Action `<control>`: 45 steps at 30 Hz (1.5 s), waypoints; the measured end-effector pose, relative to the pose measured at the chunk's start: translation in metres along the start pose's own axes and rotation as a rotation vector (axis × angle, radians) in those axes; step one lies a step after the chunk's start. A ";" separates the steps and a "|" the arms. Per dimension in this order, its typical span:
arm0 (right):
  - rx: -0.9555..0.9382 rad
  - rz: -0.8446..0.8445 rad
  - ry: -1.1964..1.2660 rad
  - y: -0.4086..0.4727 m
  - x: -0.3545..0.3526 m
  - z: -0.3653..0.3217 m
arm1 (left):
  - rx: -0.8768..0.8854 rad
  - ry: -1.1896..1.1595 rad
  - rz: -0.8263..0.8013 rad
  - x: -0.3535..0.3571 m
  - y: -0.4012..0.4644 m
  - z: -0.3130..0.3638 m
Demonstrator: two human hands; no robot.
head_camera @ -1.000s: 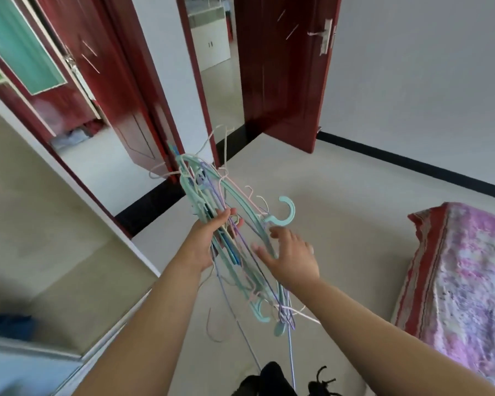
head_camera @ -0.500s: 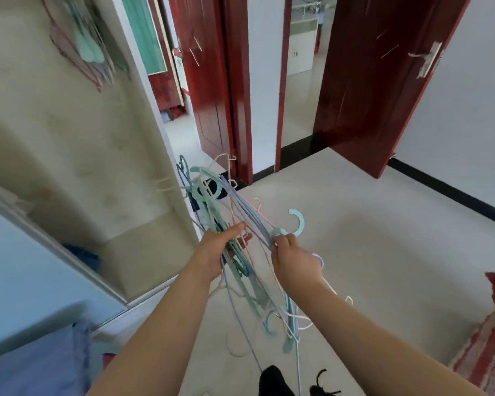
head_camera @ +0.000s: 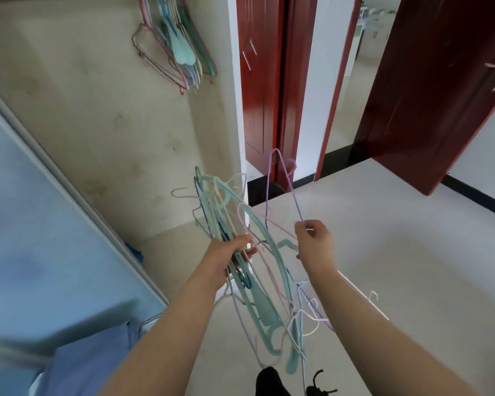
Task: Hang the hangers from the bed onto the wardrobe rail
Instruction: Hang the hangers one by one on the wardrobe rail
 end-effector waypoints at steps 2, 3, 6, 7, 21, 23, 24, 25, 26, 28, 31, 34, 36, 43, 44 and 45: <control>-0.016 -0.148 -0.041 0.004 0.024 -0.015 | -0.002 0.045 0.007 -0.017 0.000 0.008; -0.053 -0.246 -0.077 0.005 0.037 -0.025 | -0.006 0.053 0.012 -0.026 0.001 0.011; -0.181 -0.443 -0.070 0.007 0.066 -0.060 | 0.002 0.133 0.023 -0.050 0.003 0.014; -0.223 -0.491 -0.089 0.009 0.074 -0.070 | 0.005 0.169 0.027 -0.058 0.002 0.013; -0.338 -0.820 -0.284 0.010 0.160 -0.053 | 0.031 -0.094 0.134 -0.102 -0.011 0.005; -0.430 -0.781 -0.359 0.016 0.156 -0.052 | 0.042 -0.080 0.152 -0.101 -0.012 0.008; -0.476 -0.740 -0.399 0.021 0.153 -0.051 | 0.047 -0.085 0.159 -0.101 -0.012 0.009; -0.498 -0.706 -0.418 0.027 0.151 -0.050 | 0.051 -0.095 0.165 -0.102 -0.013 0.011; -0.464 -0.706 -0.403 0.031 0.149 -0.048 | 0.056 -0.109 0.170 -0.102 -0.014 0.013; -0.279 -0.824 -0.330 0.036 0.146 -0.042 | 0.064 -0.134 0.191 -0.106 -0.015 0.016; -0.167 -1.013 -0.369 0.034 0.140 -0.040 | 0.055 -0.132 0.230 -0.110 -0.016 0.016; -0.248 -1.001 -0.393 0.026 0.146 -0.045 | 0.051 -0.138 0.248 -0.103 -0.015 0.012; -0.284 -1.010 -0.384 0.013 0.156 -0.051 | 0.067 -0.144 0.231 -0.093 -0.015 0.012; -0.290 -1.096 -0.179 -0.004 0.171 -0.078 | 0.149 -0.268 0.209 -0.081 -0.019 0.014; -0.267 -1.090 -0.160 -0.002 0.172 -0.078 | 0.155 -0.265 0.209 -0.080 -0.020 0.015; -0.256 -1.071 -0.158 0.000 0.173 -0.078 | 0.157 -0.255 0.206 -0.079 -0.020 0.016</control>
Point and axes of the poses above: each hand's wrist, its own y-axis towards the middle knuckle, its own x-axis out of the palm, z = x × y, the point moved 4 cm from there along y, towards the middle knuckle, and after that the axes turned 3 degrees about -y, right-handed, at the moved point
